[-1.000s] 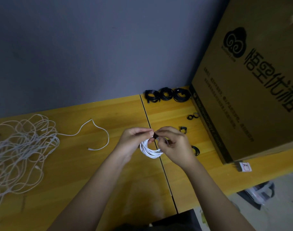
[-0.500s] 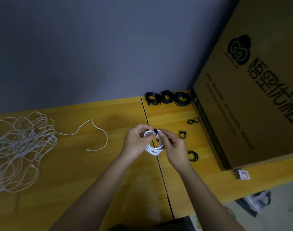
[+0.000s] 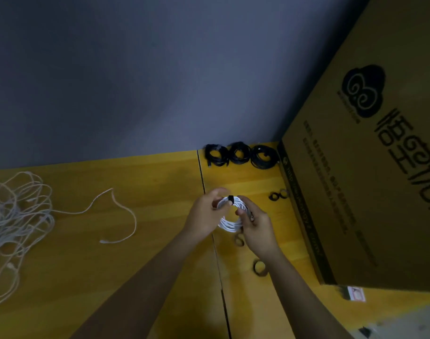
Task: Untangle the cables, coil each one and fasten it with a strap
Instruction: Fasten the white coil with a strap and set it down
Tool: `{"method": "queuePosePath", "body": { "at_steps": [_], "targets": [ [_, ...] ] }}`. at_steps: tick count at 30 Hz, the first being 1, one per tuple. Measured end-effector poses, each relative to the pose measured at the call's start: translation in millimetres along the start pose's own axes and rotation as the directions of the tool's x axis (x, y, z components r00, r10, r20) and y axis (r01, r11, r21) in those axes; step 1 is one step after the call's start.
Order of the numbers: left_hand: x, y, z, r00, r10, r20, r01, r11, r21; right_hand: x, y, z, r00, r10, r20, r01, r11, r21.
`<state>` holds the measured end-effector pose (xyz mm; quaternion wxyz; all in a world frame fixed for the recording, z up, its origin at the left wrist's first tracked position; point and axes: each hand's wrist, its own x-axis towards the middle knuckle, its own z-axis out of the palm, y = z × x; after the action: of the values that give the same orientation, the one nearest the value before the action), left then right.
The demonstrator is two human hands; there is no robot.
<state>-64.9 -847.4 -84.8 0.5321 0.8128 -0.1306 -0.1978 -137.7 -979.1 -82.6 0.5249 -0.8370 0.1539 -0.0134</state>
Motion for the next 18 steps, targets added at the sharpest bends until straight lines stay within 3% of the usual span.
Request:
{"method": "queuePosePath", "body": {
  "at_steps": [5, 9, 11, 13, 15, 18],
  "targets": [
    [69, 6, 35, 1.000, -0.009, 0.013, 0.006, 0.982, 0.187, 60, 37, -28, 0.997, 0.062, -0.050, -0.060, 0.998, 0.030],
    [126, 2, 71, 0.999, -0.027, -0.021, 0.029, 0.992, 0.120, 105, 71, -50, 0.959, 0.127, -0.255, -0.111, 0.991, 0.078],
    [149, -7, 86, 0.998, -0.050, -0.040, 0.053, 0.996, 0.074, 120, 92, -60, 0.945, 0.070, -0.321, -0.109, 0.988, -0.105],
    [166, -20, 97, 0.996, -0.074, -0.050, 0.076, 0.996, 0.055, 132, 114, -66, 0.970, -0.017, -0.243, -0.095, 0.893, -0.441],
    [178, -34, 107, 0.995, -0.088, -0.048, 0.091, 0.994, 0.064, 138, 133, -66, 0.996, 0.041, -0.075, -0.081, 0.727, -0.682],
    [187, -50, 119, 0.993, -0.104, -0.049, 0.107, 0.992, 0.063, 133, 152, -63, 0.984, 0.176, -0.032, -0.136, 0.619, -0.773]
  ]
}}
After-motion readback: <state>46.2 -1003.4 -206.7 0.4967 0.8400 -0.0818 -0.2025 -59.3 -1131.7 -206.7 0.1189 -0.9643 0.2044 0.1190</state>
